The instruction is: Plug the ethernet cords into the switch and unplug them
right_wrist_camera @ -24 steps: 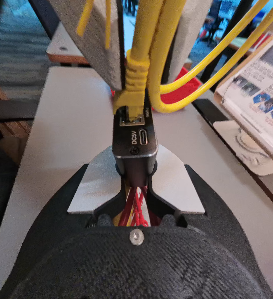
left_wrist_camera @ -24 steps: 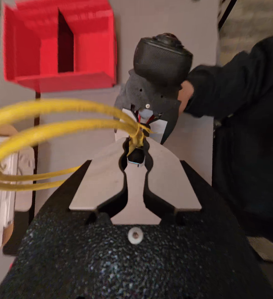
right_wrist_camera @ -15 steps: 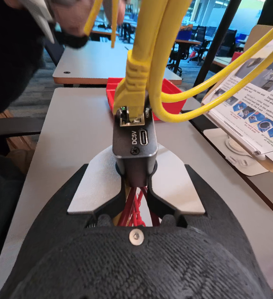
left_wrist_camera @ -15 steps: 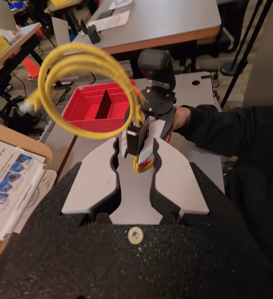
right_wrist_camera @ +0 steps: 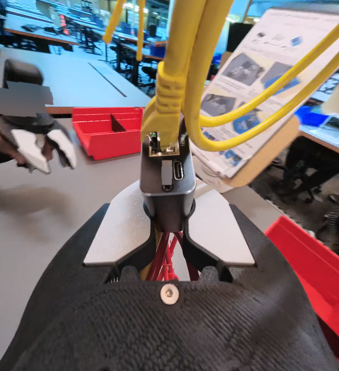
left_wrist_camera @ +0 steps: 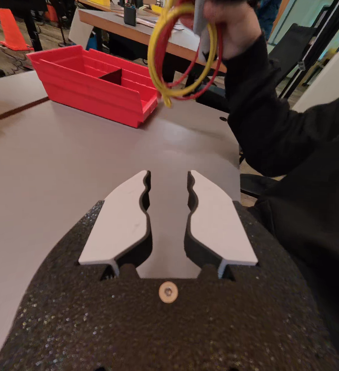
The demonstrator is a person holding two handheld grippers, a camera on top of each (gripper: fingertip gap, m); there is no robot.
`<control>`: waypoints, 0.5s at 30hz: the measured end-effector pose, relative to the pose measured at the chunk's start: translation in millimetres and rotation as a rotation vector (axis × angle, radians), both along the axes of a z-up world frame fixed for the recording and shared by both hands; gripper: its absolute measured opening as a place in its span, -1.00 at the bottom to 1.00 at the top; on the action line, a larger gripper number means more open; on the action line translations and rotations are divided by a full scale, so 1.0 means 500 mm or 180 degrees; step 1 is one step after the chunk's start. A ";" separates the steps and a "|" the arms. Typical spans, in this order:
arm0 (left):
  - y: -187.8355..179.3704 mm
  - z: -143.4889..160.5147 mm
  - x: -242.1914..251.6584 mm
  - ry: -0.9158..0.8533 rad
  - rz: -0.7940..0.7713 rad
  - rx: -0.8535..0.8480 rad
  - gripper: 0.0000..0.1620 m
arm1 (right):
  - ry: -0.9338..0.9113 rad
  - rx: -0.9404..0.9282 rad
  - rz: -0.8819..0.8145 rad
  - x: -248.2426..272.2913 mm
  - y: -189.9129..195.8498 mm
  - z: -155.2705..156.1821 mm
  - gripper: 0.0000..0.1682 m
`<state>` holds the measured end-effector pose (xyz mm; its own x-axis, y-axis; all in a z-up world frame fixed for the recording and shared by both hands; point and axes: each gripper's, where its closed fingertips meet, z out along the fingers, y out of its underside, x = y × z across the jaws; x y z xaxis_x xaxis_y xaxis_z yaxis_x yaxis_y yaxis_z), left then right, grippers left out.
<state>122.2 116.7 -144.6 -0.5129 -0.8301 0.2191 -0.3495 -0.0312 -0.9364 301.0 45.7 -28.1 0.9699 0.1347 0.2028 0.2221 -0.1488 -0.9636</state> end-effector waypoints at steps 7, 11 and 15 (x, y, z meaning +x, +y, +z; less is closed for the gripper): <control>-0.003 -0.055 -0.012 0.0114 -0.0083 -0.0281 -0.61 | -0.0508 -0.0577 0.0006 0.208 -0.044 0.037 -0.67; -0.004 -0.060 -0.015 0.0087 -0.0120 -0.0320 -0.65 | -0.0184 -0.1165 0.0054 0.320 -0.037 -0.033 -0.67; -0.008 -0.069 -0.018 0.0164 -0.0147 -0.0373 -0.66 | 0.0266 -0.1174 0.0442 0.353 -0.014 -0.085 -0.68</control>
<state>113.1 112.7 -179.3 -0.5356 -0.7729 0.3402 -0.4007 -0.1220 -0.9080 477.6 38.7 -70.7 0.9485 0.3145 0.0376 0.1876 -0.4621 -0.8668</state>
